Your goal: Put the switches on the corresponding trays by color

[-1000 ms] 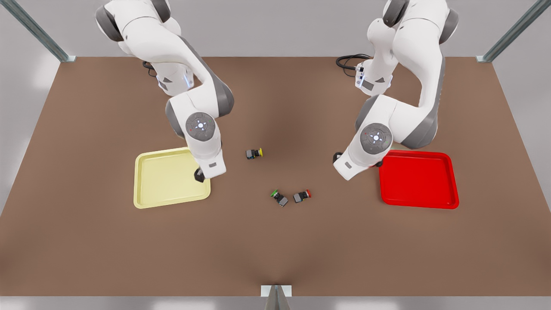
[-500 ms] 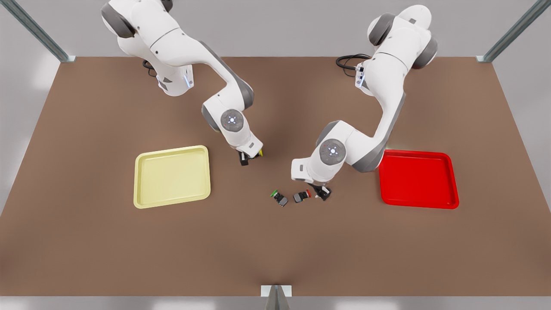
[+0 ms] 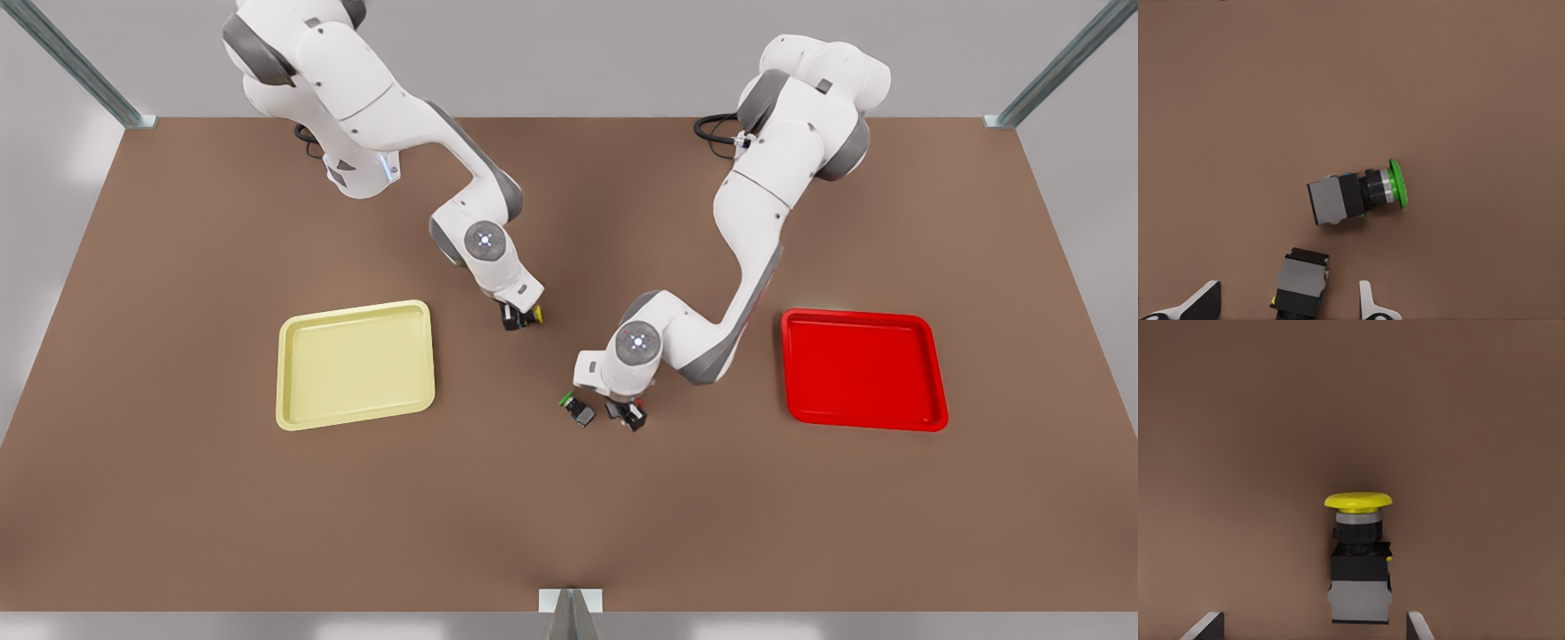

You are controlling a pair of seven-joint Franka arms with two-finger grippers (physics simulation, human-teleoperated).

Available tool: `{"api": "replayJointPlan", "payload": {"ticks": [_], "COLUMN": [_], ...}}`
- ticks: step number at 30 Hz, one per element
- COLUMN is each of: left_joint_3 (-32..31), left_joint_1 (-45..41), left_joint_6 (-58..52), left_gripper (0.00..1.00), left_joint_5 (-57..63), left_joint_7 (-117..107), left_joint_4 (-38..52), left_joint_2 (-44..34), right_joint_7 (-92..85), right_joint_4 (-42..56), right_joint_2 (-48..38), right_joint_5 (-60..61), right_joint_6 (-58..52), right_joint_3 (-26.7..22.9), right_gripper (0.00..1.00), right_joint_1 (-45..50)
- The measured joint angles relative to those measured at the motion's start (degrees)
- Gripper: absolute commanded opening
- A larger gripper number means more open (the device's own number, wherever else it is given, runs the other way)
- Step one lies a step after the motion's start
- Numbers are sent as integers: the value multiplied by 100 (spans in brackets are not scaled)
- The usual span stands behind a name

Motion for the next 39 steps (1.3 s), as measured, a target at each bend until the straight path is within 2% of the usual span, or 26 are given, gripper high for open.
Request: {"api": "replayJointPlan", "payload": {"ticks": [19, 24, 36, 39], "left_joint_3": [-26, -26, -211, -299], "left_joint_1": [-26, -9, 193, 222], "left_joint_6": [430, 646, 808, 801], "left_gripper": [100, 99, 99, 99], "left_joint_5": [826, 962, 760, 752], "left_joint_7": [94, 778, 822, 834], "left_joint_4": [-404, -456, -775, -942], "left_joint_2": [149, 144, 109, 49], "right_joint_7": [-8, -4, 0, 0], "right_joint_4": [89, 105, 178, 178], "right_joint_2": [488, 554, 631, 631], "right_joint_5": [-51, -53, -53, -54], "right_joint_6": [281, 282, 277, 281], "right_joint_3": [-57, -61, -56, -53], "right_gripper": [100, 100, 100, 91], "right_joint_1": [79, 80, 79, 72]}}
